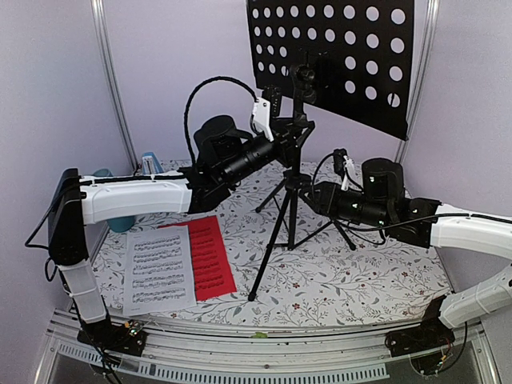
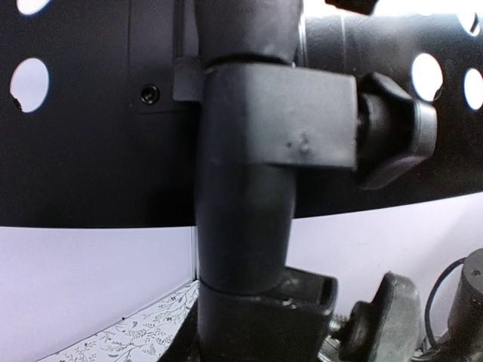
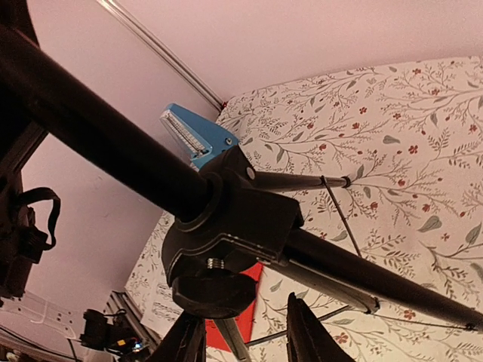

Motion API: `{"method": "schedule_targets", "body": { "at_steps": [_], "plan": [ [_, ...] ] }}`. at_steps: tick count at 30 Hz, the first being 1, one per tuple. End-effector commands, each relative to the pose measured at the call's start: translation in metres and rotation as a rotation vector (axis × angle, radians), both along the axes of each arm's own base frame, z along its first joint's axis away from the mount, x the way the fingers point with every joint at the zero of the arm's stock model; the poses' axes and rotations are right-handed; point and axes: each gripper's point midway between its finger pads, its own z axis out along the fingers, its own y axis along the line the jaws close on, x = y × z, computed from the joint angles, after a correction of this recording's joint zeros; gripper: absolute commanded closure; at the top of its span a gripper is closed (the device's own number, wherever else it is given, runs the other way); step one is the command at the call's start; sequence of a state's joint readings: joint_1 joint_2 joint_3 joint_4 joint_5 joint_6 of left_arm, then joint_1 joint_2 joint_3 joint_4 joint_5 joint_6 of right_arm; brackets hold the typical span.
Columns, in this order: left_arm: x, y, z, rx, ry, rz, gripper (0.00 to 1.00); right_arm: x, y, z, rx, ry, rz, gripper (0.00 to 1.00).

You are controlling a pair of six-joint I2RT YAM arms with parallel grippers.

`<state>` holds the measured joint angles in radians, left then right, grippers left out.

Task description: Set up the instrument practice props

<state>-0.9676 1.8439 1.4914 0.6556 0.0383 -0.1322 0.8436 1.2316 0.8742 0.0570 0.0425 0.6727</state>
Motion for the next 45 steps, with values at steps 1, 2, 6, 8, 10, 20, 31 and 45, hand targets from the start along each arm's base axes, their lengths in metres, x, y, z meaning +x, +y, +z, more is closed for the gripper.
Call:
{"method": "schedule_targets", "body": {
  "at_steps": [1,2,6,8,10,20,31,45],
  "plan": [
    [-0.039,0.029,0.093,-0.225,-0.1,-0.054,1.0,0.011,-0.018,0.009,0.165,0.095,-0.116,0.61],
    [-0.039,0.029,0.093,-0.225,-0.1,-0.053,1.0,0.01,-0.017,0.015,0.171,0.063,-0.102,0.56],
    [-0.037,0.029,0.092,-0.226,-0.095,-0.046,1.0,0.014,-0.033,0.022,0.048,-0.083,-0.149,0.32],
    [-0.036,0.029,0.093,-0.229,-0.092,-0.041,1.0,0.014,-0.042,0.026,0.005,-0.159,-0.169,0.25],
    [-0.035,0.029,0.093,-0.229,-0.09,-0.038,1.0,0.013,-0.049,0.033,-0.061,-0.262,-0.167,0.21],
    [-0.033,0.027,0.091,-0.234,-0.088,-0.036,1.0,-0.013,-0.026,0.036,-0.293,-0.623,0.034,0.28],
    [-0.032,0.025,0.092,-0.236,-0.089,-0.038,1.0,0.001,0.0,0.026,-0.602,-0.724,0.019,0.28],
    [-0.031,0.022,0.09,-0.235,-0.087,-0.043,1.0,0.02,-0.025,0.051,-0.492,-0.59,-0.154,0.16]
  ]
}}
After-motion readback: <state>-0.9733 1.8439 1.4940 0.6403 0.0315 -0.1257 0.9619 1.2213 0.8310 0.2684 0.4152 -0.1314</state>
